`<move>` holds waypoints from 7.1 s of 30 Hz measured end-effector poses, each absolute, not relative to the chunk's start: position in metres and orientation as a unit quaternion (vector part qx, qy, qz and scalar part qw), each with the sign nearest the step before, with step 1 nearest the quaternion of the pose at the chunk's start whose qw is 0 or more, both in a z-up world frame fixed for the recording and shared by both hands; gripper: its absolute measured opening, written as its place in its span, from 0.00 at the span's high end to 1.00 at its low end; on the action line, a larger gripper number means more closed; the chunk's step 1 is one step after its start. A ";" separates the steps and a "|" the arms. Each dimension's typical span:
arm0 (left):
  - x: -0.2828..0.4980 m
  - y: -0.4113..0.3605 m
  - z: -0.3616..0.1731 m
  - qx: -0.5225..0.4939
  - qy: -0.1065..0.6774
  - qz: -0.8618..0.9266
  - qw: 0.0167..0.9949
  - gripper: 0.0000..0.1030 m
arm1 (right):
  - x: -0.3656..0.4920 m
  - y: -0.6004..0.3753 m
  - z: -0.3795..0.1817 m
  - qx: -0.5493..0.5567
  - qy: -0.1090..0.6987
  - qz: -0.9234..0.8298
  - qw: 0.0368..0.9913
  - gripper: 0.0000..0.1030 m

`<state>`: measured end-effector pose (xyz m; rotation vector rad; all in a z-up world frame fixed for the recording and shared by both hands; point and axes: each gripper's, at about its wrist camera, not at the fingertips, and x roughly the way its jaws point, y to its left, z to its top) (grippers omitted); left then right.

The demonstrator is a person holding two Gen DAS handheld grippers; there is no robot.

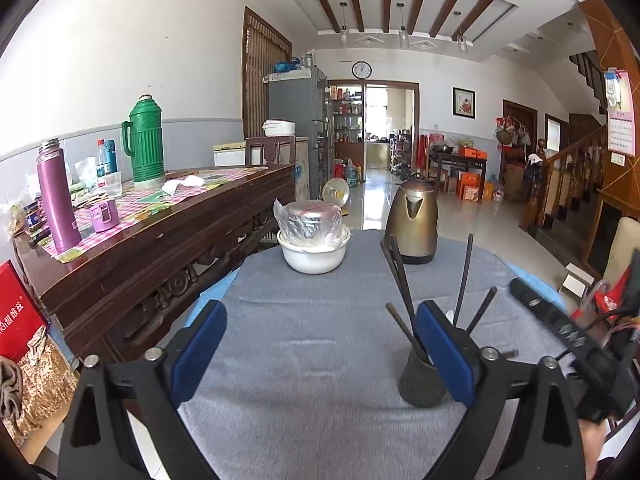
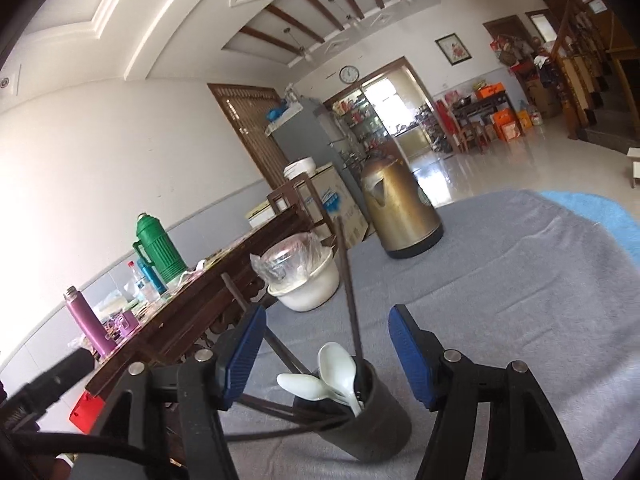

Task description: Organize utensils

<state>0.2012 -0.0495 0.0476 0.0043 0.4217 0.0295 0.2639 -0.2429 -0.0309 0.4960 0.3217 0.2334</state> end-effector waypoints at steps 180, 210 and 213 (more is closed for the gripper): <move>0.070 -0.029 0.026 0.068 0.341 0.047 0.936 0.03 | 0.028 -0.163 0.032 0.054 0.271 0.012 0.961 0.34; 0.071 -0.016 0.022 0.047 0.344 0.053 0.936 0.03 | 0.030 -0.146 0.036 0.025 0.264 0.014 0.964 0.34; 0.071 -0.016 0.022 0.046 0.345 0.053 0.936 0.03 | 0.030 -0.145 0.037 0.022 0.261 0.014 0.965 0.34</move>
